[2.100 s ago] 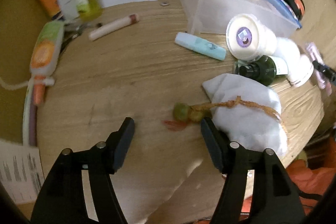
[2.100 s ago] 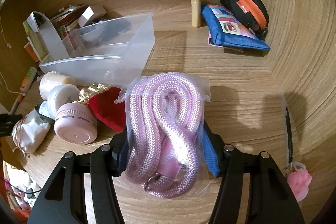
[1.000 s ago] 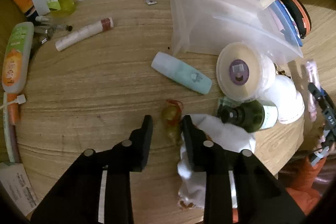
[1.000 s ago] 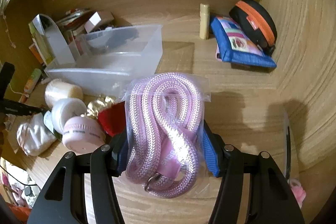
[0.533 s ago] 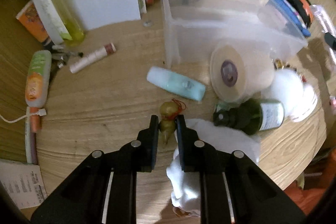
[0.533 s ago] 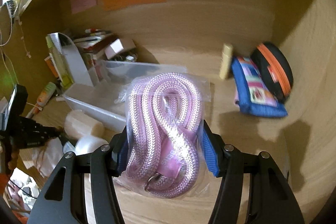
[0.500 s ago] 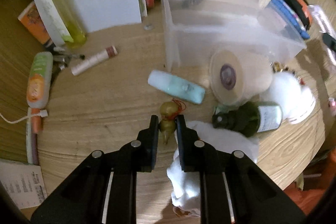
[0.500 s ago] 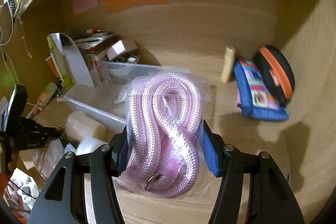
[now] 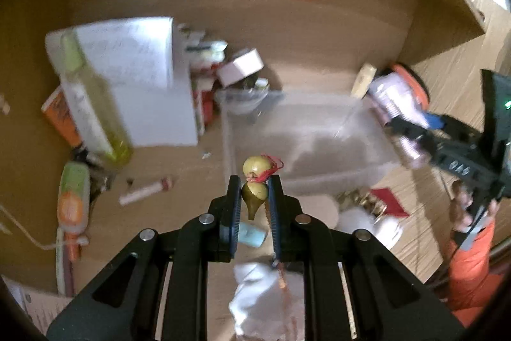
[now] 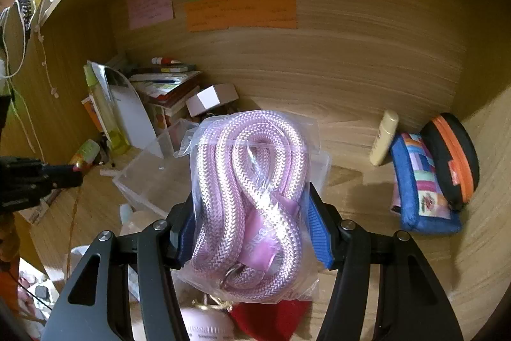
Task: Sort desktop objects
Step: 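Carry rope bag and ornament into clear bin and open both tools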
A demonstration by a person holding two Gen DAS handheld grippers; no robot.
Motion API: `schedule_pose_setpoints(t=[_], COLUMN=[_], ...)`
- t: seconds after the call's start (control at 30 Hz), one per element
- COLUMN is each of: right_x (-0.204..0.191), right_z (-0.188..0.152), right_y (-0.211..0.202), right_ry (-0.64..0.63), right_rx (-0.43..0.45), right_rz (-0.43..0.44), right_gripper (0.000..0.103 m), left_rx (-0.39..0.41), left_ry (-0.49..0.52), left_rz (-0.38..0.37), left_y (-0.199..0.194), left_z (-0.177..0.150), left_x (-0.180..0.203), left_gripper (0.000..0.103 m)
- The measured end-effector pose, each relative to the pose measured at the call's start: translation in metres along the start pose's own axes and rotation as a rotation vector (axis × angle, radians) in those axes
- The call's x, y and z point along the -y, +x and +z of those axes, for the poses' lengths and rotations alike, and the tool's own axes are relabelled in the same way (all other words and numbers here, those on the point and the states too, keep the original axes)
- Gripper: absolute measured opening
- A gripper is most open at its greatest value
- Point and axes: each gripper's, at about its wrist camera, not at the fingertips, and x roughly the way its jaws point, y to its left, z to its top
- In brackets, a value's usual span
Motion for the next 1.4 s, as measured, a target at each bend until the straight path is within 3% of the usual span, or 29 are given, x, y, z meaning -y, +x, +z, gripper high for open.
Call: schedule_pose_setpoints(t=[0.3,0.5,0.67,0.77,1.13,1.3,1.4], right_x=[0.001,0.004,0.007,0.007,-0.006,-0.006,-0.008], right_z=[0.013,0.015,0.006,0.000,-0.017,-0.018,-0.018], right_y=[0.026,0.055,0.078,0.089,0.112,0.114,0.115], right_ry=[0.012,0.019,0.024,0.013,-0.057,-0.039,-0.046], right_rx=[-0.026,-0.076,-0.127,-0.148,-0.225,-0.229,-0.243], right_rz=[-0.008,-0.004,0.006,0.000,-0.008,-0.031,-0.021], right_gripper=[0.055,0.055,0.055,0.055,0.056,0.060,0.067], left_rx=[0.011,-0.065,-0.204,-0.249,-0.331,-0.355,-0.363], left_ry=[0.006,0.034,0.052,0.058,0.183,0.168,0.142], left_rz=[-0.011,0.001,0.031,0.039,0.058,0.041,0.015], left_y=[0.029,0.074,0.122,0.136,0.145,0.144,0.140], left_z=[0.046,0.074,0.069,0.064,0.038,0.035,0.036], left_x=[0.021,0.034,0.032,0.029,0.038,0.031,0.025], left_gripper=[0.016,0.016,0.016,0.016,0.016,0.016,0.030])
